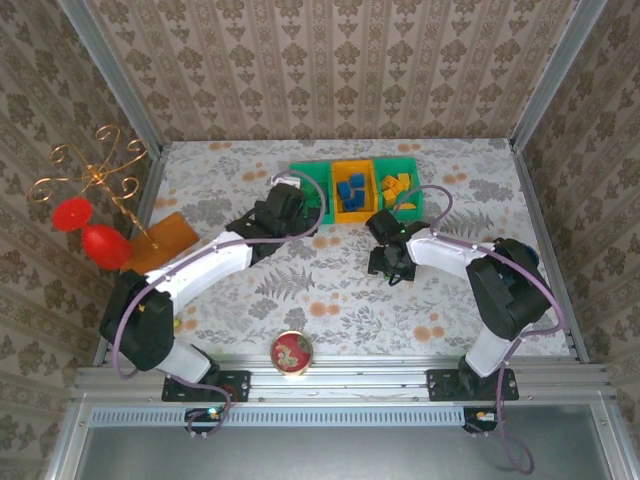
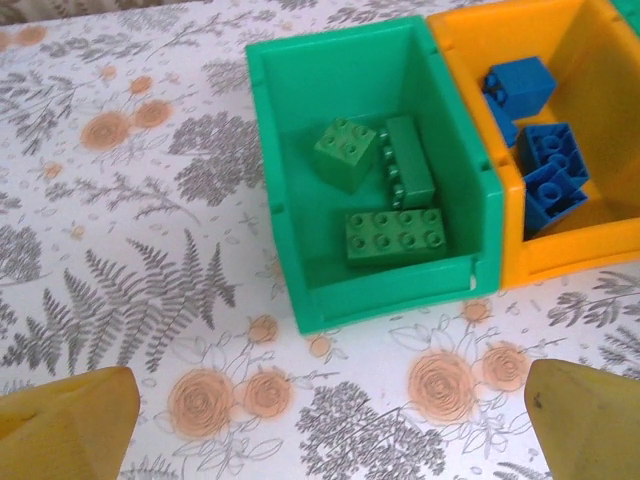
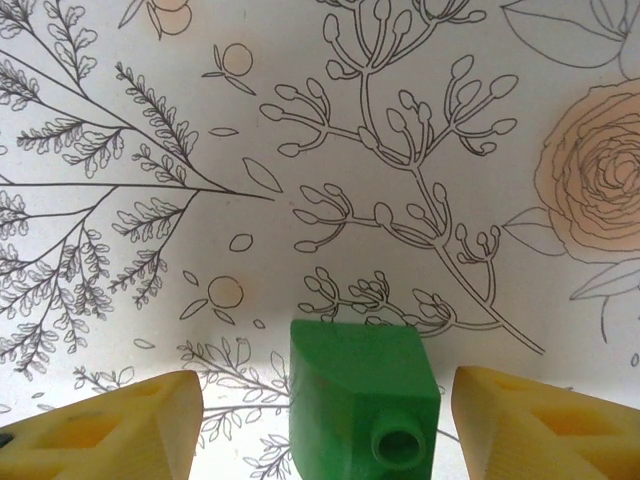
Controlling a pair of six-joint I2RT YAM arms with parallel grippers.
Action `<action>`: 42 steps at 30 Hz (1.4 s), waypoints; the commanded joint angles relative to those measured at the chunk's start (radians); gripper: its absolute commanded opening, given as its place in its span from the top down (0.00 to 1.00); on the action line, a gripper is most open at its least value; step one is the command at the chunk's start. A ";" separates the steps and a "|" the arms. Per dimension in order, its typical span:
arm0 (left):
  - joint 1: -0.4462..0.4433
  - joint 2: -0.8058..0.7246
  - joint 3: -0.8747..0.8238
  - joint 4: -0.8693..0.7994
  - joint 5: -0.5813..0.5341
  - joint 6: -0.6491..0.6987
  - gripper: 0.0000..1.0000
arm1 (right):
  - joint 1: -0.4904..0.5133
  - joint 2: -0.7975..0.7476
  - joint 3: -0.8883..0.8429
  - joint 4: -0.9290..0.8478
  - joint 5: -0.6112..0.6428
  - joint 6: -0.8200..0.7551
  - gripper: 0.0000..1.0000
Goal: Sort the legos into containers by color
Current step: Pick up the lego from the center of the table.
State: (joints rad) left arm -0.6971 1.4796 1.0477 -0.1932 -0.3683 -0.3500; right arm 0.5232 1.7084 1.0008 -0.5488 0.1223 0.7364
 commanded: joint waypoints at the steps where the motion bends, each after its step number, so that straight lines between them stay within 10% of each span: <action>1: 0.011 -0.057 -0.045 0.047 -0.042 -0.047 0.00 | 0.009 0.028 0.025 -0.026 -0.006 -0.008 0.34; 42: 0.087 -0.132 -0.165 0.109 0.016 -0.142 0.00 | 0.090 0.063 0.150 -0.115 0.030 -0.034 0.73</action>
State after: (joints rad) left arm -0.6205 1.3693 0.9012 -0.1024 -0.3588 -0.4694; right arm 0.6052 1.8034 1.1210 -0.6296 0.1459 0.7101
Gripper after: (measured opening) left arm 0.998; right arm 0.297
